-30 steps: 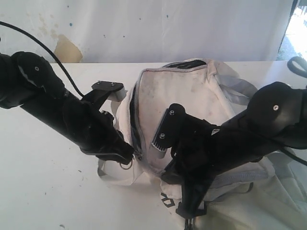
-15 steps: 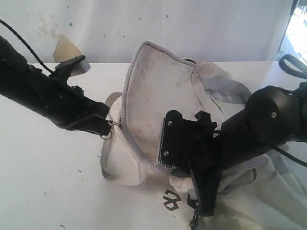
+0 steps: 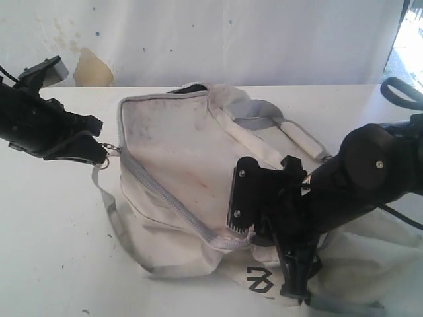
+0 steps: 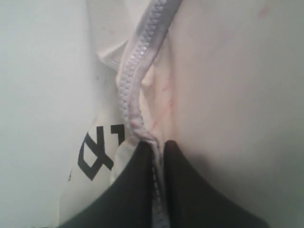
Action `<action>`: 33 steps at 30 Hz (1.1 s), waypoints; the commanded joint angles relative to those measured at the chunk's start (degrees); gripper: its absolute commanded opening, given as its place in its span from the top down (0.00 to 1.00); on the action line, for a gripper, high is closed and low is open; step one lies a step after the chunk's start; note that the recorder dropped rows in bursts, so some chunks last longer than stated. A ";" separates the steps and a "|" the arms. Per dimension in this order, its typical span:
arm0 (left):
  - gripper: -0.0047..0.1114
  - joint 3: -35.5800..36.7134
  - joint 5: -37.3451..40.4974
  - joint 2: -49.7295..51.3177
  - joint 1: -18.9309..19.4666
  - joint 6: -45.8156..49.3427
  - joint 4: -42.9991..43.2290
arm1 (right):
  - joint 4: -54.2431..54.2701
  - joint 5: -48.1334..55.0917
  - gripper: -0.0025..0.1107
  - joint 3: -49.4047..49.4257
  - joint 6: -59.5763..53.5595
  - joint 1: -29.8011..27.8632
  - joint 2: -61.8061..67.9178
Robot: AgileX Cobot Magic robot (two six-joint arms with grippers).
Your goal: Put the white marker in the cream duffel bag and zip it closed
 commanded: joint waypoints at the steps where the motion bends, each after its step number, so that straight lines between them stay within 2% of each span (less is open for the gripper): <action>1: 0.96 -0.47 -0.15 -0.91 3.15 -1.95 1.84 | -4.97 1.17 0.98 0.68 6.54 -4.30 0.10; 8: 0.96 -0.47 0.32 -0.91 5.26 -4.68 5.96 | -5.32 0.28 0.98 0.68 8.23 -12.12 0.10; 14: 0.96 -0.47 0.51 -1.01 5.26 -8.96 11.23 | -5.32 -3.26 0.98 0.68 8.32 -17.79 0.10; 18: 0.96 -0.47 1.02 -1.80 5.26 -10.91 13.79 | -5.21 -7.04 0.98 0.68 12.47 -20.99 0.10; 26: 0.96 -0.47 2.19 -3.41 5.26 -13.07 14.58 | -4.86 -9.61 0.98 0.68 21.54 -22.48 0.10; 33: 0.96 -0.47 3.90 -3.41 5.12 -13.07 12.23 | -2.34 -6.60 0.95 0.68 21.41 -22.48 0.10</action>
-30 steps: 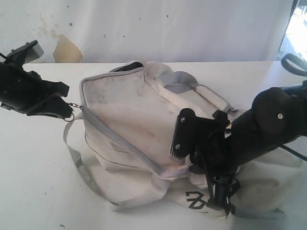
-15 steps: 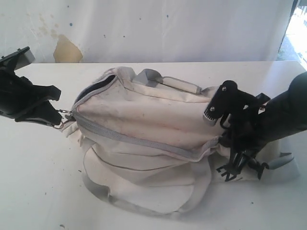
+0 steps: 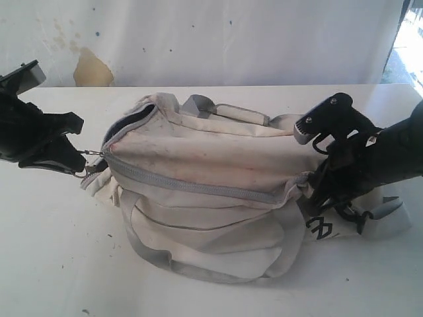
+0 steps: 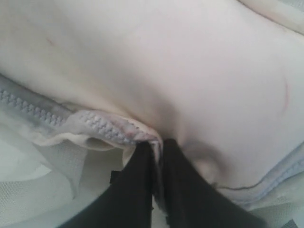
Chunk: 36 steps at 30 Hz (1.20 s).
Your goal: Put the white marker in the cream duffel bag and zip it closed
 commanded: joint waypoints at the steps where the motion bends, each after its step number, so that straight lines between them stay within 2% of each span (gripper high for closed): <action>1: 0.96 -0.38 -1.79 -1.05 1.49 -1.07 3.69 | -3.01 2.05 0.92 0.68 1.36 -2.27 0.10; 8: 0.96 -0.38 4.12 -1.05 1.27 0.11 -0.29 | -2.75 2.27 0.61 -0.41 1.36 -0.92 -2.50; 11: 0.96 -0.38 5.11 -1.05 1.00 0.11 -0.42 | 1.25 2.27 0.54 -0.89 1.85 0.66 -4.95; 17: 0.96 -0.38 8.11 -1.05 1.00 0.11 -1.05 | 5.16 2.01 0.53 -0.89 1.85 5.10 -8.63; 21: 0.96 -0.38 13.73 -1.05 1.00 0.11 0.11 | 5.28 1.90 0.53 -0.89 1.85 9.44 -9.35; 26: 0.96 -0.38 11.65 -1.05 1.00 0.11 0.94 | 8.99 -1.72 0.53 -0.89 1.85 14.71 -8.17; 36: 0.96 -0.38 15.48 -1.05 1.00 -1.24 3.57 | 18.94 -6.01 0.53 -0.89 1.85 22.56 -7.96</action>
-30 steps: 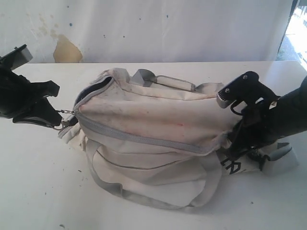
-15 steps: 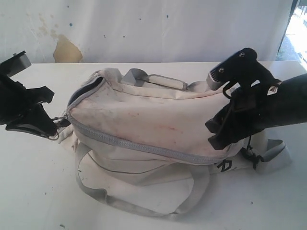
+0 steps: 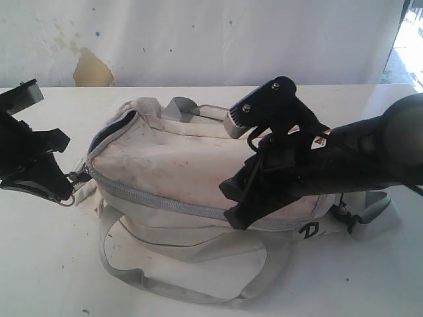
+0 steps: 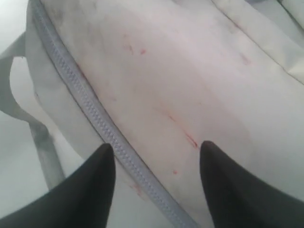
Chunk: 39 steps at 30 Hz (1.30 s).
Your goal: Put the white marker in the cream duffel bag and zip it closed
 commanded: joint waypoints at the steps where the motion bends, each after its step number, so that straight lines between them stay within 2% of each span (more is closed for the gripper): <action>1: 0.96 -0.38 1.80 -1.20 -0.08 -0.72 1.92 | 4.82 -4.52 0.53 -0.18 0.26 2.02 0.03; 7: 0.96 -0.38 -0.11 -3.80 -0.08 -2.57 5.33 | 8.97 -11.39 0.53 -0.18 0.26 5.47 2.52; 15: 0.96 -0.26 -1.05 -5.67 -0.17 -3.08 6.55 | 9.07 -12.92 0.53 -2.89 -0.27 11.07 8.30; 20: 0.96 -0.25 -1.36 -5.67 -3.48 -3.08 11.09 | 8.75 -18.29 0.53 -4.93 -0.22 15.64 11.60; 23: 0.96 -0.25 -2.72 -5.67 -5.40 -3.08 13.36 | 8.75 -23.32 0.48 -5.06 -0.22 17.76 13.74; 26: 0.96 -0.25 -5.08 -5.67 -5.51 -3.56 12.91 | 8.75 -26.11 0.41 -5.16 -0.22 19.33 15.72; 29: 0.96 -0.25 -6.43 -5.67 -5.51 -3.56 11.22 | 8.65 -28.79 0.42 -5.16 -0.22 20.92 17.39; 39: 0.96 -0.25 -1.60 -5.67 -5.36 -3.96 7.17 | 0.86 -42.51 0.42 -5.16 -0.22 25.03 22.55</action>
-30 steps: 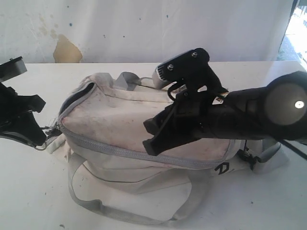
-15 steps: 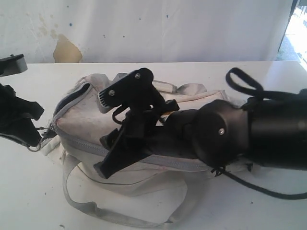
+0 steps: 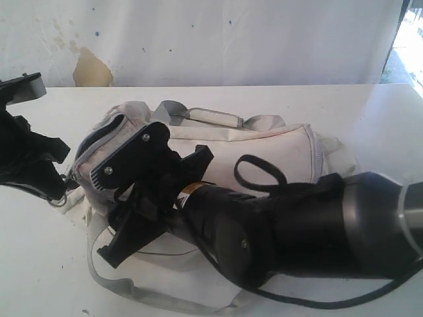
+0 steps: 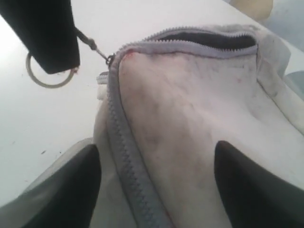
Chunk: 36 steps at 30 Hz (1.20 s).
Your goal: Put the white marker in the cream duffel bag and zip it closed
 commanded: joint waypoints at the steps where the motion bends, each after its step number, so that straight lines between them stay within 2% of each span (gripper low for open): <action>1: 0.96 -0.25 1.34 -0.58 -0.20 -0.85 -2.10 | -3.71 -5.31 0.42 -0.18 -0.22 1.72 2.16; 10: 0.96 -0.25 2.80 -0.58 -0.20 -0.64 -5.95 | -7.17 -7.76 0.42 -0.18 -0.22 2.67 4.18; 18: 0.96 -0.25 3.43 -0.58 -0.20 1.17 -8.10 | -15.50 -11.74 0.42 -0.18 -0.22 2.67 6.95; 27: 0.96 -0.36 6.09 -0.58 -0.20 2.80 -10.71 | -15.40 -19.25 0.43 -0.18 -3.31 2.67 11.18; 31: 0.96 -0.36 7.04 -0.58 -0.20 2.80 -11.07 | -15.31 -19.79 0.58 -0.18 -3.31 2.56 11.44; 36: 0.96 -0.36 7.01 -0.58 -0.20 2.95 -10.67 | -15.25 -19.52 0.83 -0.18 -3.31 2.56 11.44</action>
